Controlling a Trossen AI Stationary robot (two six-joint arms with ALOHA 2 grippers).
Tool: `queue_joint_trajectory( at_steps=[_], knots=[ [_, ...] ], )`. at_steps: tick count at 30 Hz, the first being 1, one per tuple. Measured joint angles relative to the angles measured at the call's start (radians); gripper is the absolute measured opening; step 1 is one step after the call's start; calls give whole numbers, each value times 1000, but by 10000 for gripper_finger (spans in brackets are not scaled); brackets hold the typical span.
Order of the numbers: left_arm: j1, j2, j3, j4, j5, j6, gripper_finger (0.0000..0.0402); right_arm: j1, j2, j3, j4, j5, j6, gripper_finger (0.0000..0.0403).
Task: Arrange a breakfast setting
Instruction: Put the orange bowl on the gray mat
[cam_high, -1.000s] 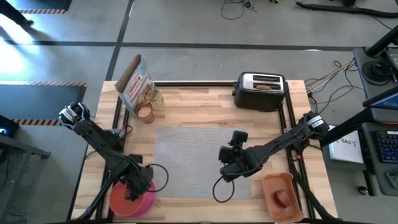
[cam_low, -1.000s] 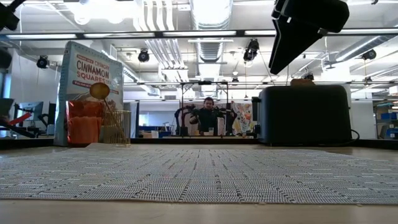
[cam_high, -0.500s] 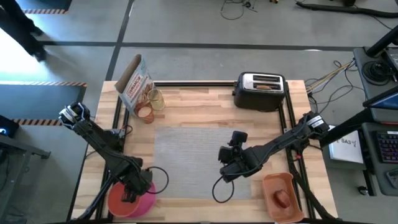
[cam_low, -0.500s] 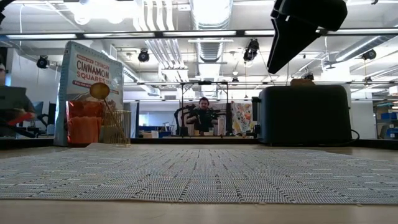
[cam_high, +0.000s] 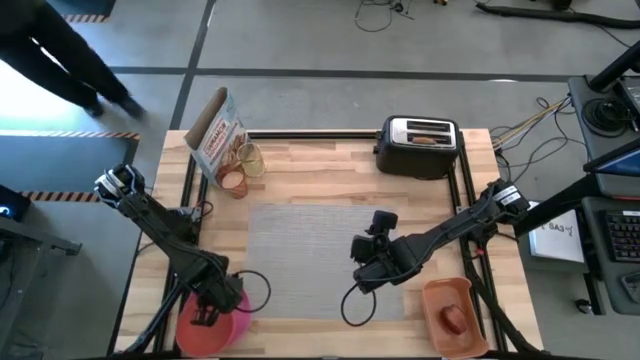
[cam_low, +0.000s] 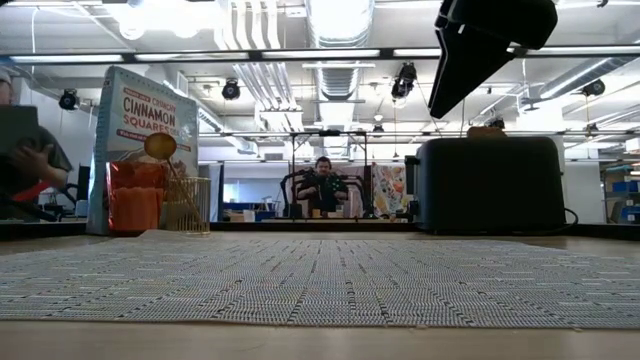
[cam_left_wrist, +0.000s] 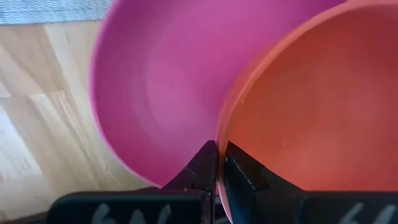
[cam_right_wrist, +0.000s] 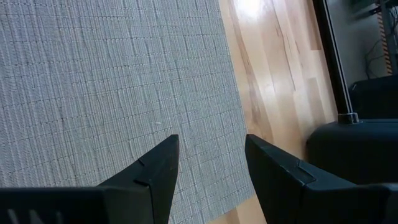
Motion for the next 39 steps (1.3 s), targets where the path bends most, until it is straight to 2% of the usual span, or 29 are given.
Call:
queue_joint_trajectory(
  at_steps=[7,13,19,24,29,35,39],
  knots=[
    [41,-25,61,-70,-6,117,1,0,0,0,-1,0,-8,176],
    [157,-34,122,-76,-170,318,1,0,0,0,-3,0,-33,176],
    [353,-33,132,-62,-323,590,1,0,0,0,-4,-6,-71,176],
    [532,-32,134,62,-321,829,0,0,0,0,-3,-13,-69,176],
    [661,-3,135,135,-268,938,0,0,0,0,-1,-40,-68,176],
    [688,91,136,178,-211,1015,0,0,0,0,-1,-56,-70,176],
    [686,180,192,156,-197,1051,0,0,0,0,-1,-56,-70,176]
  ],
)
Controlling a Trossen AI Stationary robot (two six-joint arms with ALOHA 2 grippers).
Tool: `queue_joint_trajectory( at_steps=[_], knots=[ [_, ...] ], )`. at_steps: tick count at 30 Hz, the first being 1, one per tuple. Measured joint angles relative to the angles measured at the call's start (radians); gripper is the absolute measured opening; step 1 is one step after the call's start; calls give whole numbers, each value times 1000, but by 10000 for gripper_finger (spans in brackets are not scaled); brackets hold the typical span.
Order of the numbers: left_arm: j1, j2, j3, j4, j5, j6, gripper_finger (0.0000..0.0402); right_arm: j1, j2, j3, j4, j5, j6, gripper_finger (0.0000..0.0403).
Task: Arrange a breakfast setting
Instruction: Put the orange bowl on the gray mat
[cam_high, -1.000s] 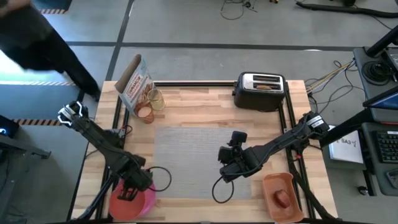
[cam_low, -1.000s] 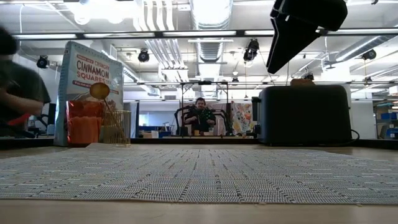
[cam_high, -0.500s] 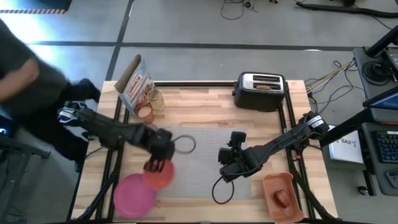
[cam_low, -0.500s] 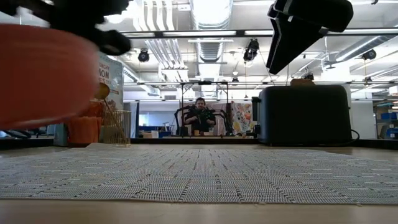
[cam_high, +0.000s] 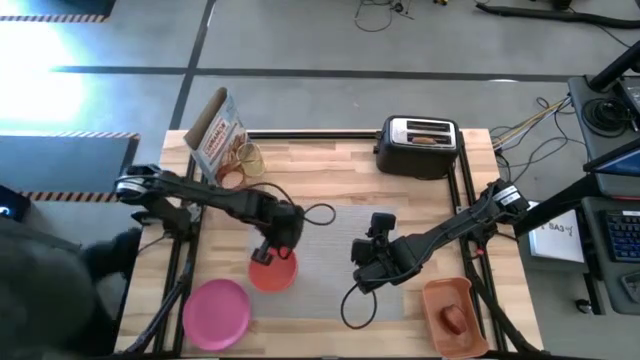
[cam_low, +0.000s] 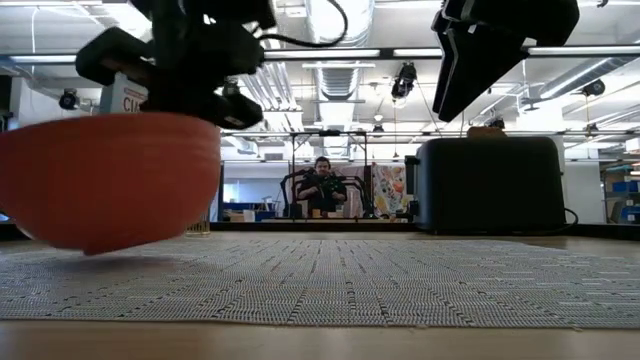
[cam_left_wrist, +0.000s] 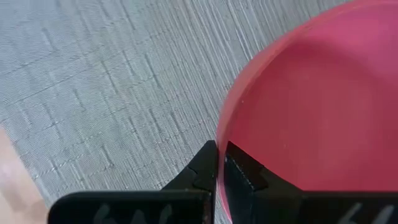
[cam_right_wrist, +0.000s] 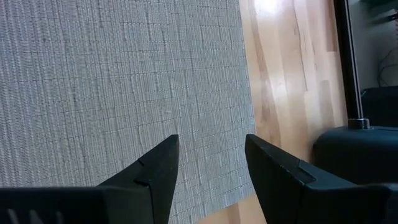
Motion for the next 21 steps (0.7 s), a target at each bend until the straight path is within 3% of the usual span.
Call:
queue_joint_trajectory(
  at_steps=[12,21],
  knots=[
    [0,198,215,-202,11,105,4,0,0,0,-1,-5,11,176],
    [0,190,232,-223,-14,125,67,0,0,0,-3,-6,-1,176]
  ],
)
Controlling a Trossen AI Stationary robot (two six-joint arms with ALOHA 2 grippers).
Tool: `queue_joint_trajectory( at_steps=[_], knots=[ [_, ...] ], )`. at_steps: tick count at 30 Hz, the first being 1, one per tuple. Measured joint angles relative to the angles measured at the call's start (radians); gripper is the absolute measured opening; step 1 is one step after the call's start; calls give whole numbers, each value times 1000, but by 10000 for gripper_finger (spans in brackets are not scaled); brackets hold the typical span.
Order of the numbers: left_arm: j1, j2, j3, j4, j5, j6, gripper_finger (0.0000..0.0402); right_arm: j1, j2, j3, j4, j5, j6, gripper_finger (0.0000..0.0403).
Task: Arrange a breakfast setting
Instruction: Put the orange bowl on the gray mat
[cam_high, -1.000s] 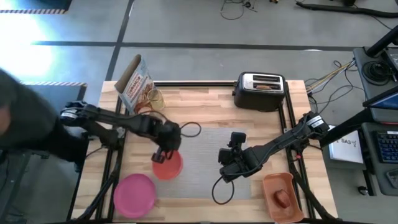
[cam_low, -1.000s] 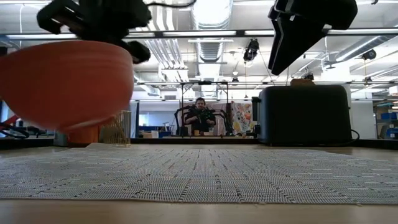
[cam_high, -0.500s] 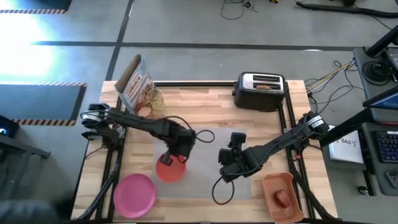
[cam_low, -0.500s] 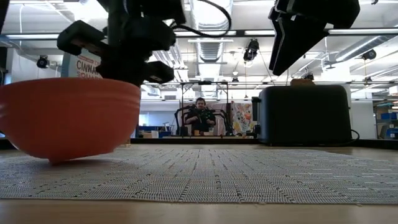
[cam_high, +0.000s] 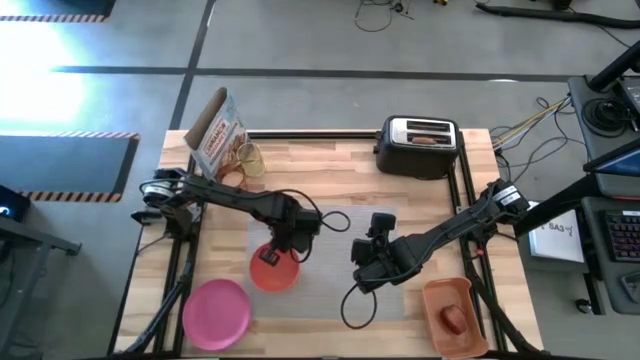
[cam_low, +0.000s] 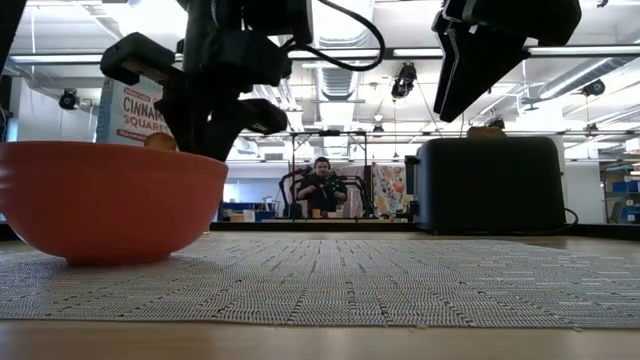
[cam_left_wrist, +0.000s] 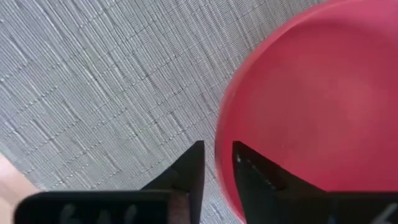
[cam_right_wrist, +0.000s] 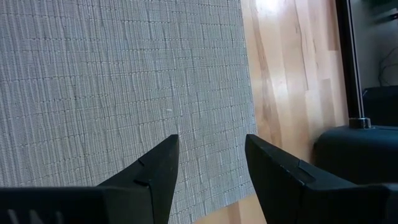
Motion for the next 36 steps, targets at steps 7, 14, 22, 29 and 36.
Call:
queue_joint_trajectory(
  at_steps=[7,14,22,29,36],
  knots=[
    [0,-2,23,-27,-23,20,101,1,0,0,-11,2,12,176],
    [0,-3,4,-53,-22,-4,103,3,0,0,-10,10,22,176],
    [3,-1,-4,18,0,55,103,3,0,0,-11,10,11,176],
    [3,-1,-43,100,41,56,102,1,0,0,9,10,9,176],
    [3,1,-64,127,67,42,80,1,0,0,30,10,8,176]
  ],
)
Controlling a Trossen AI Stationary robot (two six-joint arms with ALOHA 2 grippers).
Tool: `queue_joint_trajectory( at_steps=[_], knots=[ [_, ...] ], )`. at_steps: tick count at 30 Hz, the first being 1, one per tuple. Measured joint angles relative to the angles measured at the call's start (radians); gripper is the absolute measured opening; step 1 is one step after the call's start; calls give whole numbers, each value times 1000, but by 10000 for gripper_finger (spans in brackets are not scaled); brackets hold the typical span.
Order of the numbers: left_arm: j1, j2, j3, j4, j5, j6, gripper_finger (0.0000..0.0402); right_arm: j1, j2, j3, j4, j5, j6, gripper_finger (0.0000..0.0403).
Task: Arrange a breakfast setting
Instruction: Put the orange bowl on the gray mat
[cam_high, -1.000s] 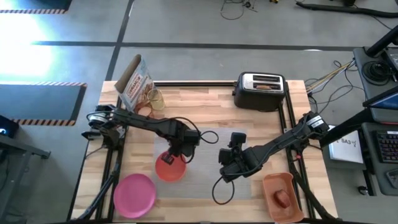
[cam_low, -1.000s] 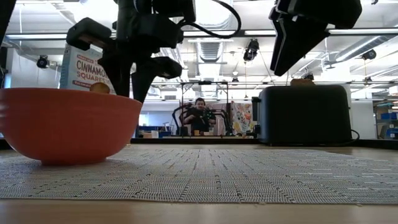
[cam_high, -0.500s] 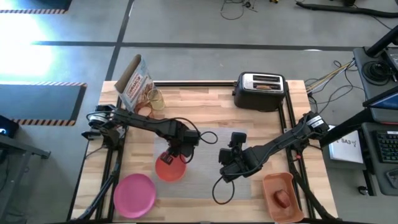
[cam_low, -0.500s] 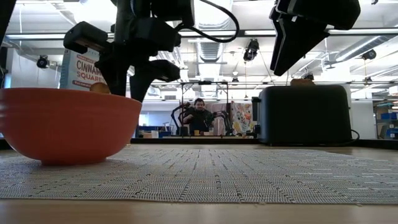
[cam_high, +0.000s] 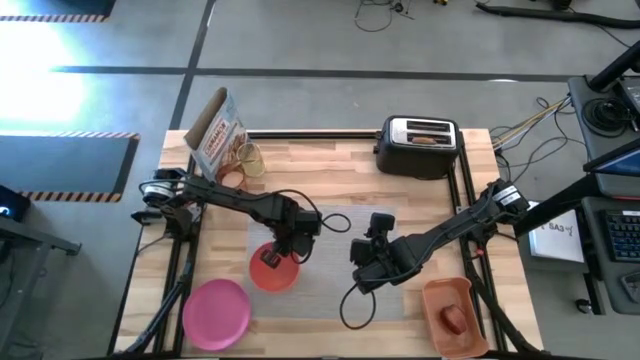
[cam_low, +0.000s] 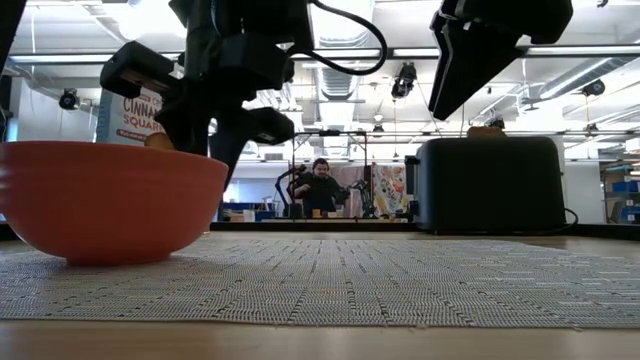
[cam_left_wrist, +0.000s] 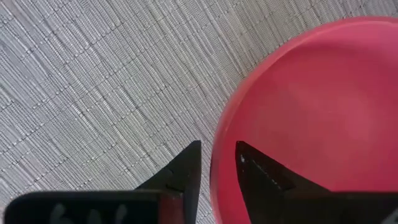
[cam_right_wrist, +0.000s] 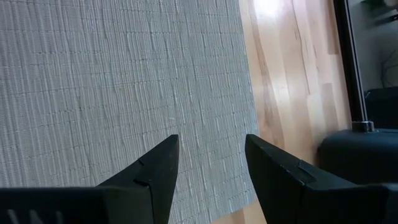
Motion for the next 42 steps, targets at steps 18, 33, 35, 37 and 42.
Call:
queue_joint_trajectory(
  at_steps=[18,33,35,37,42],
  knots=[
    [13,0,2,13,12,-111,2,0,1,0,10,0,0,176],
    [50,0,96,53,35,-406,1,0,1,0,55,0,0,176],
    [50,0,84,56,38,-404,3,0,1,0,56,0,0,176],
    [51,1,75,56,37,-404,4,0,1,0,59,0,0,176],
    [51,1,71,93,35,-407,5,0,1,0,83,0,0,176]
  ],
)
